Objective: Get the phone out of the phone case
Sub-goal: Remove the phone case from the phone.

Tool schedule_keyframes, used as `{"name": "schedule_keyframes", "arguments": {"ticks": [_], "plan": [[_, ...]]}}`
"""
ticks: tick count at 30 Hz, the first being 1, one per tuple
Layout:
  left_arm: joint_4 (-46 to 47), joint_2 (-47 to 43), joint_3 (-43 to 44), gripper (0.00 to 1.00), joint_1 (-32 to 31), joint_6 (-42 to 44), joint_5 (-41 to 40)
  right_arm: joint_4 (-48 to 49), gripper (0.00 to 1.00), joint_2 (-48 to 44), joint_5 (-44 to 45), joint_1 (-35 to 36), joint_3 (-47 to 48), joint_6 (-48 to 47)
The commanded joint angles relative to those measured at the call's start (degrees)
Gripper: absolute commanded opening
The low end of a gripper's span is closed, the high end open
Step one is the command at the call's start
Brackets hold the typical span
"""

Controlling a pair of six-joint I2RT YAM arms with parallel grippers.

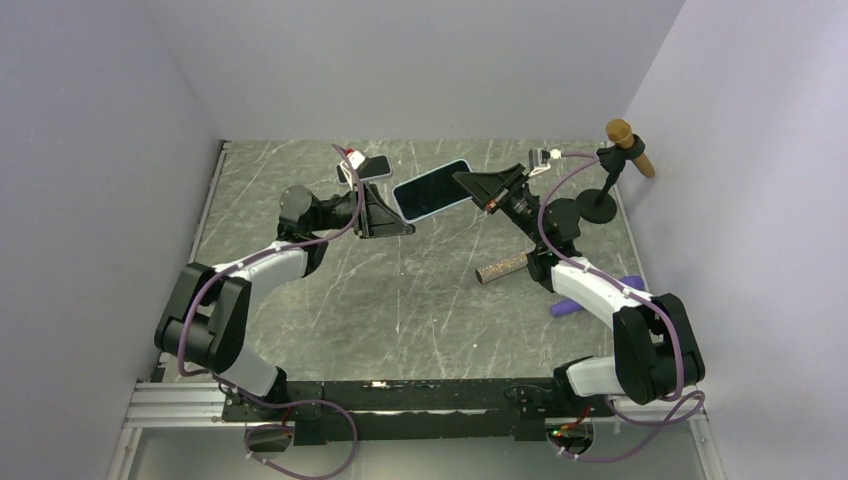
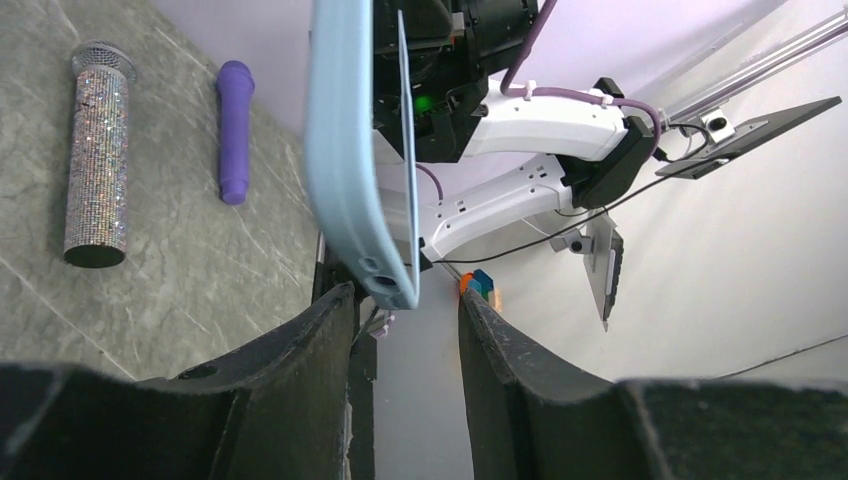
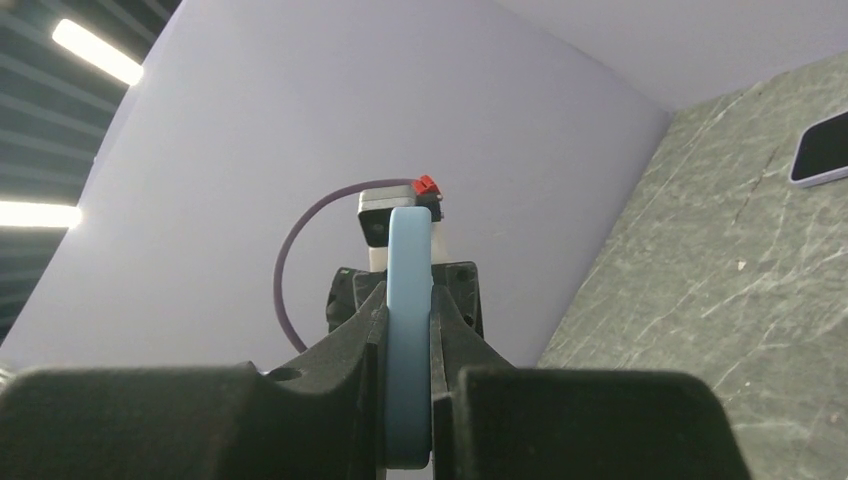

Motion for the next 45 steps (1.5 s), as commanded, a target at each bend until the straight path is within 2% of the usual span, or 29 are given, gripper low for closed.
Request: {"name": "schedule_keyframes", "arguments": {"ticks": [1, 6, 24, 29, 33, 36, 40, 43, 45], "plan": [[-1.18, -2.26, -0.19, 0.47, 0.39, 3.21, -0.46, 9.10, 0.00, -0.72, 0.70, 0.57, 0.35, 2.95], [-5.94, -4.07, 0.04, 0.46, 0.38, 6.96, -1.07, 9.45, 0.00, 0.27, 0.75, 1.76, 0.79, 2.68], [-4.24, -5.35, -0.45, 0.35, 0.38, 7.21, -1.34, 6.19, 0.00, 1.35, 2.34, 3.16, 2.48, 2.77], [-4.43, -5.63, -0.49, 0.07, 0.34, 7.36, -1.76, 6.67, 0.00, 2.01, 2.61, 3.11, 1.84, 4.96], [-6.76, -6.49, -0.26, 0.05, 0.21, 9.38, -2.08, -3.69, 0.00, 0.86, 3.22, 3.03, 2.73, 5.83], [-12.10, -8.45, 0.29, 0.00, 0.08, 13.66, -3.07, -10.15, 0.00, 0.98, 2.26, 2.74, 3.71, 7.89], [-25.50, -14.48, 1.02, 0.00, -0.25, 25.94, -6.96, -14.67, 0.00, 3.69, -3.55, 2.61, 5.42, 11.51], [-33.40, -19.28, 1.27, 0.00, -1.11, 34.17, -11.04, -12.04, 0.00, 5.56, -7.15, 2.98, 4.69, 16.50], [-34.58, -21.89, 0.72, 0.00, -1.50, 37.08, -12.91, -10.07, 0.00, 6.38, -9.18, 3.20, 4.17, 18.50]]}}
